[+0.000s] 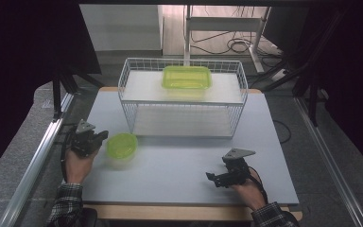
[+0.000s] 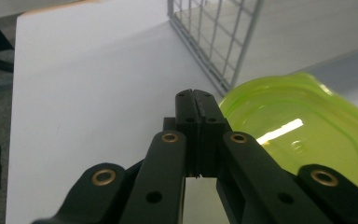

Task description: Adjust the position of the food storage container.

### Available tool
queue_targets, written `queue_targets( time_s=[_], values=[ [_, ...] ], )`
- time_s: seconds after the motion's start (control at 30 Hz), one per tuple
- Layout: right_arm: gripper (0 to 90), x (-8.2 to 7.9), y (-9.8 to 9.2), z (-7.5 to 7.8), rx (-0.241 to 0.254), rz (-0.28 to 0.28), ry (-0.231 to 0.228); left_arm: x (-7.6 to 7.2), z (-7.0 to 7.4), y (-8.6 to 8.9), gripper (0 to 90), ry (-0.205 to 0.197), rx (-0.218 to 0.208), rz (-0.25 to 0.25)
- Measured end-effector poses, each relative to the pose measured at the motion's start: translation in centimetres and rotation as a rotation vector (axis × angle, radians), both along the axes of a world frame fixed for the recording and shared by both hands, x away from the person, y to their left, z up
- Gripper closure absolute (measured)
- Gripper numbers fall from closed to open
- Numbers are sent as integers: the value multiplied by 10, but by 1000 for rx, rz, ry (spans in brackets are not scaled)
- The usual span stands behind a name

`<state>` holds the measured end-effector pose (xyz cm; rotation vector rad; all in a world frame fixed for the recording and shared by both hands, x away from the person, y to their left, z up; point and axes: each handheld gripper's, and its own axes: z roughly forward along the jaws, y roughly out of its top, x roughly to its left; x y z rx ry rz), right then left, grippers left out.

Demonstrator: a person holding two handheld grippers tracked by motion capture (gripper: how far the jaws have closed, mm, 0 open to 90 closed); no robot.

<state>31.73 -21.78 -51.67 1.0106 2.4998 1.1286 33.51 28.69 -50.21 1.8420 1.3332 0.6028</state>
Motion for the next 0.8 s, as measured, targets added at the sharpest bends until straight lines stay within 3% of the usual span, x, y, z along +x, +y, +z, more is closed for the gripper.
queue_targets(
  time_s=[0.3,0.8],
  values=[
    [65,0,1,-1,-10,7,0,3,-12,-5,900,40,20,-14],
    [65,0,0,-1,-4,4,8,-5,-12,-28,900,41,-9,-54]
  ],
)
